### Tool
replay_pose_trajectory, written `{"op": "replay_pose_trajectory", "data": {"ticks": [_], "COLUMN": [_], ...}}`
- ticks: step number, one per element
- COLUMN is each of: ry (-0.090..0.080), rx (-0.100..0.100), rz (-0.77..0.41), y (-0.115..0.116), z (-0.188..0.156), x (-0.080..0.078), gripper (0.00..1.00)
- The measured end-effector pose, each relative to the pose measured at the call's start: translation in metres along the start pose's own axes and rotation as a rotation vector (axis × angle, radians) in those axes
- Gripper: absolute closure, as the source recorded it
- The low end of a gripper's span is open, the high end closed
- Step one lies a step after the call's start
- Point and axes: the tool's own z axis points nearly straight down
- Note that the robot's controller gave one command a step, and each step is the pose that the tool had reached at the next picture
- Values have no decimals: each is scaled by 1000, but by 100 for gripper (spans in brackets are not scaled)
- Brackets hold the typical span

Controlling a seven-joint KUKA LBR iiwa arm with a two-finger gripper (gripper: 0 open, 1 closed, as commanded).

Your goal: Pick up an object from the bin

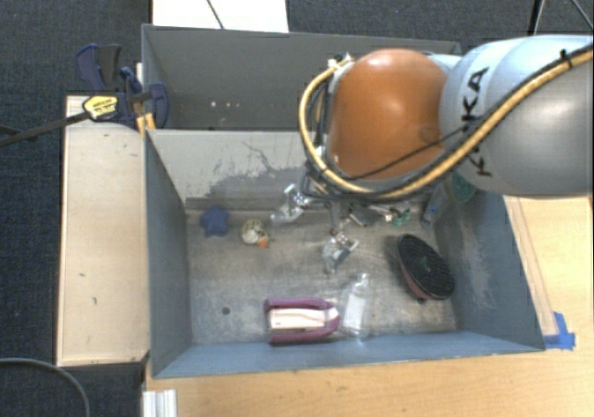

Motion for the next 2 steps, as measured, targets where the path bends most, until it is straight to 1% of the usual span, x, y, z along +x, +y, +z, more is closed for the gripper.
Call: {"op": "replay_pose_trajectory", "data": {"ticks": [1,2], "ry": [1,7], "rx": [-6,-2], "rz": [29,195], "y": [45,8], "z": [64,93], "x": [-72,-44], "gripper": [0,0]}}
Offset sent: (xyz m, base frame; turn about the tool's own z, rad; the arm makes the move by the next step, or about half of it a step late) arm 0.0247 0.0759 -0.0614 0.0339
